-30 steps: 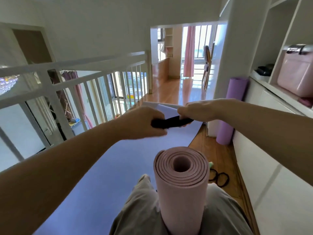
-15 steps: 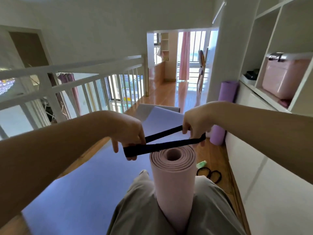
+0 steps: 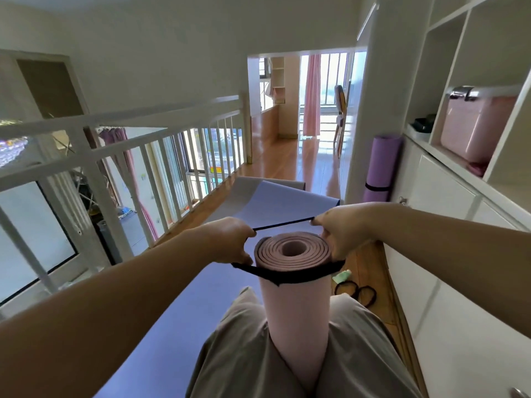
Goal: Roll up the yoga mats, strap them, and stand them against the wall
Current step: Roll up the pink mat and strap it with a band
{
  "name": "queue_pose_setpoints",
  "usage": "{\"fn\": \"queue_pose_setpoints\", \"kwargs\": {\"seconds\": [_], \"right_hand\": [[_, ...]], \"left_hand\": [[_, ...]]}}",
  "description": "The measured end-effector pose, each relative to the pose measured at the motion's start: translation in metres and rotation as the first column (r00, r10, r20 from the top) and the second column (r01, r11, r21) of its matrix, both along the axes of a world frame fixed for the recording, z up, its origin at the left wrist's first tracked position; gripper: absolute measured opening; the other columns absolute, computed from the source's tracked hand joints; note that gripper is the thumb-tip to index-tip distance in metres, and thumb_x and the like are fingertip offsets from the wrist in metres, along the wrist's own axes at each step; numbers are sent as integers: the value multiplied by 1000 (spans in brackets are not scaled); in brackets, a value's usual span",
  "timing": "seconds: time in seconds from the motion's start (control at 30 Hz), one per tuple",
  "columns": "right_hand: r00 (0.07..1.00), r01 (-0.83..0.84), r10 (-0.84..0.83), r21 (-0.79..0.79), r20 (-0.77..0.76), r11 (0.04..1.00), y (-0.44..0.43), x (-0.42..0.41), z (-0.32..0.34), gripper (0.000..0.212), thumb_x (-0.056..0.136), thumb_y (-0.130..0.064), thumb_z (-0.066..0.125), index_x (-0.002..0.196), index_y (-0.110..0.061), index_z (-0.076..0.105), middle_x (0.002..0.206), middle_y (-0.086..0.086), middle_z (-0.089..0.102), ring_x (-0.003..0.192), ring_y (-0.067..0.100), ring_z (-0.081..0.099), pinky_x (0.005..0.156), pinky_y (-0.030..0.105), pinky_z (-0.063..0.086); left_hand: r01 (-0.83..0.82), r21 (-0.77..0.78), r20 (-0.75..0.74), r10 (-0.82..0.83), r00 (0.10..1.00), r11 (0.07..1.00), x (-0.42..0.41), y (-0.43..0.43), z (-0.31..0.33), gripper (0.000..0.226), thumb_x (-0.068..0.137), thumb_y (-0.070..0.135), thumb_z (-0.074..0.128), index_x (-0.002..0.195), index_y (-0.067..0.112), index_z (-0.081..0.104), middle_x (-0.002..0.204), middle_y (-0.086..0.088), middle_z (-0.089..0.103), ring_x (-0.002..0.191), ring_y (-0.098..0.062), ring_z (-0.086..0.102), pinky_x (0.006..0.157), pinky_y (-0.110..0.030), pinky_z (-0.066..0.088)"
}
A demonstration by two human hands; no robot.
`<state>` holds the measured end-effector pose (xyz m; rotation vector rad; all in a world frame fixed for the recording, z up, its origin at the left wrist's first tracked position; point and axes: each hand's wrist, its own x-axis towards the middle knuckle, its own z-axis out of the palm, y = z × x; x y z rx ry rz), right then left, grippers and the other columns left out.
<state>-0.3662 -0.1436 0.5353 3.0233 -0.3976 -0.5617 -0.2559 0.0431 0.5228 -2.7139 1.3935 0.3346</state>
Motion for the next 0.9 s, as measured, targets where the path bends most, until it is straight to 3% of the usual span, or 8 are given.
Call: {"fn": "queue_pose_setpoints", "kwargs": {"seconds": [0.17, 0.27, 0.4, 0.5, 0.6, 0.7, 0.8, 0.9], "right_hand": [[994, 28, -14, 132, -110, 991, -17, 14, -15, 57, 83, -25, 72, 133, -21, 45, 116, -2, 56, 110, 15, 51, 91, 22, 46], [989, 35, 6, 264, -150, 964, -25, 15, -34, 48, 77, -27, 79, 119, -21, 57, 107, -1, 64, 102, 18, 60, 93, 30, 52], [980, 7, 61, 341, -188, 940, -17, 0, -63, 44, 81, -14, 74, 122, -11, 57, 107, 1, 65, 90, 11, 59, 73, 5, 47], [989, -23, 79, 407, -121, 913, -19, -2, -69, 40, 80, -14, 75, 116, -15, 58, 106, -1, 65, 97, 13, 62, 84, 18, 52], [992, -51, 95, 432, -80, 901, -29, 8, -59, 26, 81, -13, 74, 98, -23, 58, 89, -12, 61, 86, 2, 62, 73, 12, 49], [996, -72, 90, 438, -22, 896, -44, 22, -50, 44, 80, -19, 76, 117, -27, 54, 108, -7, 61, 103, 12, 59, 95, 27, 50], [997, -70, 61, 440, 36, 895, -67, 37, -44, 42, 77, -20, 79, 107, -34, 53, 107, -6, 62, 103, 14, 60, 96, 32, 51], [996, -62, 29, 402, 89, 913, -90, 53, -48, 42, 76, -22, 80, 103, -35, 51, 106, -7, 61, 103, 14, 58, 96, 31, 49]], "left_hand": [[-65, 125, -185, 88, 979, 990, 20, -20, -21, 51, 82, 25, 73, 128, 14, 56, 112, -7, 67, 96, -21, 65, 73, -38, 60], [-54, 198, -288, 111, 951, 979, 24, -24, -34, 50, 82, 27, 73, 126, 12, 56, 121, -3, 61, 108, -22, 60, 77, -41, 59], [64, 247, -411, 45, 910, 967, 8, -20, -72, 60, 85, 27, 70, 138, 14, 46, 135, -5, 51, 119, -28, 53, 93, -43, 52], [146, 86, -413, -98, 906, 986, 9, -13, -79, 48, 86, 20, 68, 131, 12, 53, 126, -6, 57, 107, -23, 55, 97, -32, 45], [165, 36, -415, -135, 900, 986, 19, -20, -67, 40, 88, 19, 67, 125, 12, 56, 109, 0, 60, 90, -16, 54, 86, -24, 45], [139, 2, -437, -124, 891, 990, 40, -40, -58, 36, 92, 6, 61, 126, 5, 51, 93, 6, 56, 75, 5, 58, 71, -6, 42], [101, -72, -420, -121, 899, 992, 65, -63, -55, 38, 87, 7, 67, 124, 6, 56, 112, -4, 63, 100, -14, 62, 89, -21, 50], [144, -53, -293, -153, 944, 988, 95, -91, -66, 40, 81, 26, 75, 118, 21, 62, 112, 7, 65, 103, -19, 60, 97, -36, 48]]}}
